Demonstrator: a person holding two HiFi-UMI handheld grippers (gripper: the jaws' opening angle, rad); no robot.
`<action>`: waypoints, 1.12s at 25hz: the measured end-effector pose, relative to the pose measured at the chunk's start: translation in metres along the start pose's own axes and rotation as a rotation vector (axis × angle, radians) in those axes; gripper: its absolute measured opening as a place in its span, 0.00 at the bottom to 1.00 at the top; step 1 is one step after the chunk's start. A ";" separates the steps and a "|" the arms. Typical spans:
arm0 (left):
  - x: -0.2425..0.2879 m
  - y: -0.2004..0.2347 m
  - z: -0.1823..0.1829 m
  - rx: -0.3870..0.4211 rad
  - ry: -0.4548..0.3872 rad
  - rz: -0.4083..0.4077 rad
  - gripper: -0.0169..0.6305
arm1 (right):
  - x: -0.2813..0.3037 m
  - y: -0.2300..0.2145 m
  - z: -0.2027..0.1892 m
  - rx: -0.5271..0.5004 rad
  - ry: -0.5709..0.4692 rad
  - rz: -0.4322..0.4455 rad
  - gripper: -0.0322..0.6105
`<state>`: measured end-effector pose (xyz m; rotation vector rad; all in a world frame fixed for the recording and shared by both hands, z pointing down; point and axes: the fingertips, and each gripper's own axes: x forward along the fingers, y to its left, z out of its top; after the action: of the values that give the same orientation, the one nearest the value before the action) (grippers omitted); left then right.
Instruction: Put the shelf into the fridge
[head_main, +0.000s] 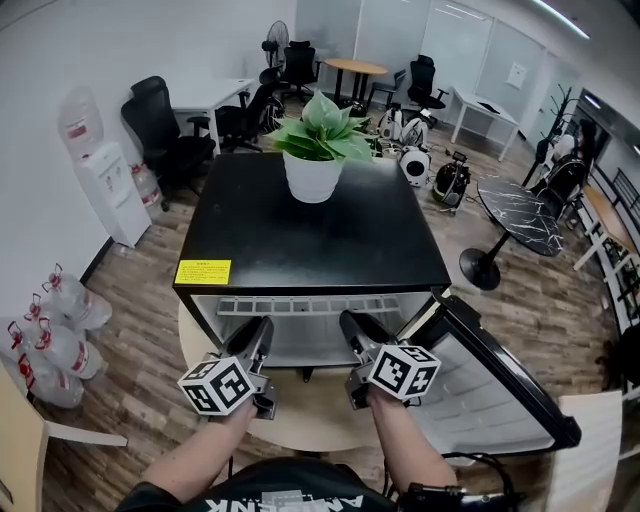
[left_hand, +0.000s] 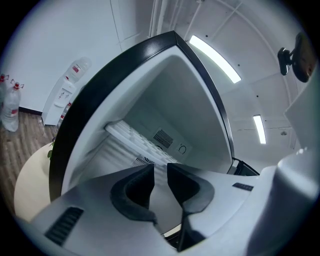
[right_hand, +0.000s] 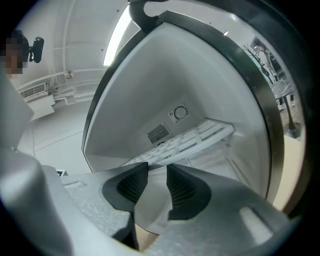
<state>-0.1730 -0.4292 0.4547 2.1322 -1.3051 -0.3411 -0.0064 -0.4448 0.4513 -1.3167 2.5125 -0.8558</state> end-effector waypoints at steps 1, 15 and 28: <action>0.001 0.000 0.001 0.001 0.001 -0.001 0.15 | 0.002 -0.001 0.001 0.001 0.000 -0.001 0.24; -0.010 -0.002 0.000 0.014 0.017 -0.020 0.15 | 0.008 -0.003 0.001 -0.080 -0.010 0.008 0.25; -0.065 -0.031 0.006 0.144 -0.014 -0.121 0.12 | -0.047 0.033 -0.016 -0.163 -0.020 -0.027 0.25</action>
<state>-0.1854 -0.3641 0.4245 2.3390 -1.2448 -0.3204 -0.0078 -0.3861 0.4408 -1.4025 2.6017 -0.6513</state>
